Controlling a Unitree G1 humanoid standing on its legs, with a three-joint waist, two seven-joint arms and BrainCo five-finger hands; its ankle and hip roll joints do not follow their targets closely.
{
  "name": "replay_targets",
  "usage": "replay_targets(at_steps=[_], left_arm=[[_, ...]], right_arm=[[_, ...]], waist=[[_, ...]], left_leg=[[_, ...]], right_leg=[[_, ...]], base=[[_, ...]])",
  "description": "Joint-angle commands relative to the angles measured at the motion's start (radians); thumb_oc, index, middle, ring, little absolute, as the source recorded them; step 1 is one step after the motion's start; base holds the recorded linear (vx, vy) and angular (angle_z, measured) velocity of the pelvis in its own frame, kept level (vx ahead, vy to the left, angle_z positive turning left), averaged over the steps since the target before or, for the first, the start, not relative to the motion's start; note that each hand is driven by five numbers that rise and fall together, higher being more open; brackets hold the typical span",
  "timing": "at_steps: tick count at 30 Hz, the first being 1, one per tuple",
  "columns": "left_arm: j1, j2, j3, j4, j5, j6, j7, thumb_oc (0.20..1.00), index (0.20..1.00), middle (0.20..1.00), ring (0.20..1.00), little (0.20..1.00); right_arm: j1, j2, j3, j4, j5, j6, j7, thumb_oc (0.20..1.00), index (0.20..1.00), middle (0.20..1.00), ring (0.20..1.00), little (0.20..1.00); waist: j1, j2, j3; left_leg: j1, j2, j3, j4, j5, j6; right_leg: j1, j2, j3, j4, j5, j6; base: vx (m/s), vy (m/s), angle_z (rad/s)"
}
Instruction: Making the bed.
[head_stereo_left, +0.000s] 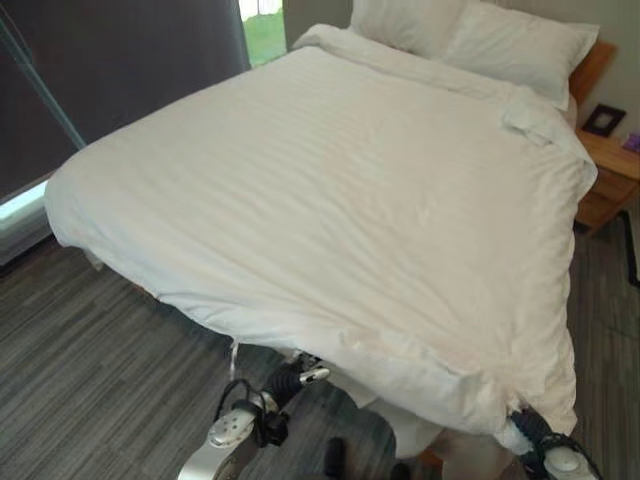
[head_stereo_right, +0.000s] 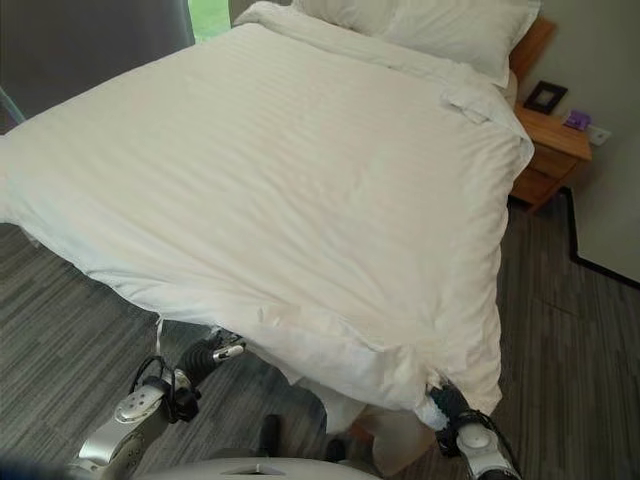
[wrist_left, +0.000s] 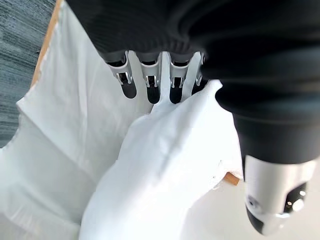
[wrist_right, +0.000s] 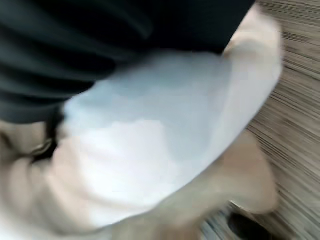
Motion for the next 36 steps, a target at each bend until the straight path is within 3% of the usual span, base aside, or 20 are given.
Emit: replay_targets(at_steps=[1,4,10,14,17,18,20,22,27,28,29,30,31,33,34,36], left_arm=[[-0.085,-0.043,0.040,-0.073,0.003,-0.028,-0.077,1.000,1.000,1.000,1.000,1.000],[-0.065,-0.031,0.070,-0.089,-0.005,-0.026,-0.080,1.000,1.000,1.000,1.000,1.000],[0.023,0.007,0.144,-0.148,-0.054,0.005,-0.120,1.000,1.000,1.000,1.000,1.000],[0.106,0.102,0.179,-0.215,-0.102,0.055,-0.198,1.000,1.000,1.000,1.000,1.000],[0.173,0.217,0.215,-0.267,-0.170,0.102,-0.268,1.000,1.000,1.000,1.000,1.000],[0.199,0.285,0.241,-0.278,-0.179,0.114,-0.287,1.000,1.000,1.000,1.000,1.000],[0.207,0.328,0.267,-0.264,-0.173,0.101,-0.275,1.000,1.000,1.000,1.000,1.000],[0.195,0.334,0.264,-0.247,-0.164,0.084,-0.251,1.000,1.000,1.000,1.000,1.000],[0.138,0.327,0.230,-0.234,-0.168,0.075,-0.243,1.000,1.000,1.000,1.000,1.000],[0.127,0.321,0.219,-0.226,-0.170,0.077,-0.245,1.000,1.000,1.000,1.000,1.000],[0.108,0.302,0.171,-0.211,-0.161,0.092,-0.252,1.000,1.000,1.000,1.000,1.000],[0.108,0.302,0.170,-0.210,-0.161,0.091,-0.252,1.000,1.000,1.000,1.000,1.000],[0.059,0.308,0.131,-0.206,-0.148,0.093,-0.252,1.000,1.000,1.000,1.000,1.000],[0.018,0.280,0.106,-0.196,-0.159,0.086,-0.238,1.000,1.000,1.000,1.000,1.000],[-0.068,0.248,0.045,-0.164,-0.172,0.051,-0.184,1.000,1.000,1.000,1.000,1.000],[-0.126,0.241,0.009,-0.160,-0.170,0.041,-0.163,1.000,1.000,1.000,1.000,1.000]], right_arm=[[0.234,0.091,0.115,0.212,-0.007,0.226,0.132,1.000,1.000,1.000,1.000,1.000],[0.228,0.067,0.088,0.224,0.020,0.233,0.142,1.000,1.000,1.000,1.000,1.000],[0.273,0.063,0.091,0.228,0.029,0.262,0.254,1.000,1.000,1.000,1.000,1.000],[0.295,0.038,0.072,0.246,0.018,0.277,0.302,1.000,1.000,1.000,1.000,1.000],[0.291,-0.027,0.022,0.273,0.012,0.281,0.314,1.000,1.000,1.000,1.000,1.000],[0.284,-0.102,-0.047,0.326,-0.016,0.277,0.270,1.000,1.000,1.000,1.000,1.000],[0.250,-0.192,-0.130,0.367,-0.009,0.272,0.193,1.000,1.000,1.000,1.000,1.000],[0.228,-0.235,-0.165,0.376,0.000,0.264,0.152,1.000,1.000,1.000,1.000,1.000],[0.218,-0.212,-0.157,0.347,0.045,0.272,0.178,1.000,1.000,1.000,1.000,1.000],[0.212,-0.204,-0.158,0.336,0.076,0.268,0.181,1.000,1.000,1.000,1.000,1.000],[0.197,-0.125,-0.098,0.261,0.143,0.255,0.191,1.000,1.000,1.000,1.000,1.000],[0.197,-0.124,-0.098,0.261,0.143,0.256,0.190,1.000,1.000,1.000,1.000,1.000],[0.192,-0.158,-0.080,0.263,0.042,0.233,0.124,1.000,1.000,1.000,1.000,1.000],[0.104,-0.197,-0.066,0.263,0.038,0.233,0.101,1.000,1.000,1.000,1.000,1.000],[-0.048,-0.247,-0.054,0.217,0.128,0.219,0.071,1.000,1.000,1.000,1.000,1.000],[-0.118,-0.259,-0.032,0.177,0.161,0.215,0.047,1.000,1.000,1.000,1.000,1.000]], waist=[[-0.029,0.011,0.065],[-0.027,0.011,0.056],[-0.014,0.011,0.057],[-0.001,0.019,0.061],[0.002,0.027,0.062],[0.003,0.032,0.063],[0.002,0.035,0.067],[0.001,0.038,0.071],[-0.003,0.035,0.074],[-0.006,0.033,0.074],[-0.010,0.023,0.080],[-0.009,0.023,0.079],[-0.019,0.012,0.101],[-0.014,0.013,0.114],[-0.015,0.018,0.146],[-0.006,0.024,0.161]], left_leg=[[0.086,0.050,0.012,0.011,-0.079,-0.022],[0.097,0.052,0.014,0.011,-0.082,-0.024],[0.109,0.057,0.007,0.011,-0.083,-0.027],[0.117,0.061,-0.002,0.011,-0.080,-0.030],[0.123,0.064,-0.004,0.011,-0.078,-0.035],[0.123,0.067,-0.006,0.011,-0.076,-0.038],[0.121,0.069,-0.007,0.011,-0.074,-0.041],[0.120,0.072,-0.006,0.011,-0.073,-0.043],[0.112,0.073,0.000,0.011,-0.071,-0.046],[0.111,0.074,0.006,0.011,-0.071,-0.046],[0.100,0.073,0.034,0.011,-0.074,-0.043],[0.100,0.073,0.035,0.011,-0.074,-0.043],[0.075,0.070,0.075,0.011,-0.076,-0.043],[0.059,0.072,0.091,0.011,-0.071,-0.042],[0.036,0.073,0.099,0.011,-0.053,-0.035],[0.026,0.081,0.101,0.011,-0.041,-0.030]], right_leg=[[-0.032,-0.064,-0.027,-0.036,0.146,0.054],[-0.024,-0.061,-0.026,-0.036,0.144,0.050],[-0.006,-0.056,-0.031,-0.036,0.137,0.044],[0.006,-0.052,-0.039,-0.036,0.132,0.040],[0.012,-0.047,-0.042,-0.036,0.130,0.040],[0.014,-0.044,-0.044,-0.036,0.129,0.041],[0.012,-0.042,-0.045,-0.036,0.129,0.044],[0.011,-0.040,-0.044,-0.036,0.132,0.045],[0.000,-0.038,-0.038,-0.036,0.134,0.048],[-0.006,-0.038,-0.033,-0.036,0.137,0.049],[-0.032,-0.040,-0.015,-0.036,0.151,0.054],[-0.033,-0.040,-0.014,-0.036,0.151,0.054],[-0.088,-0.054,-0.035,-0.036,0.204,0.075],[-0.109,-0.054,-0.038,-0.036,0.220,0.081],[-0.127,-0.060,-0.033,-0.021,0.255,0.094],[-0.135,-0.059,-0.033,0.039,0.224,0.091]], base=[[0.00,0.000,0.00],[0.00,-0.008,-0.02],[0.01,-0.029,-0.07],[0.01,-0.033,0.09],[0.01,-0.037,0.02],[0.00,-0.054,0.02],[-0.01,-0.036,0.05],[0.00,0.000,0.00],[-0.04,0.007,0.02],[-0.12,0.065,-0.20],[-0.12,0.065,-0.21],[-0.26,0.081,-0.28],[-0.16,0.027,-0.35],[-0.24,0.016,-0.61],[-0.25,0.005,-0.79],[-0.32,0.043,-0.52]])
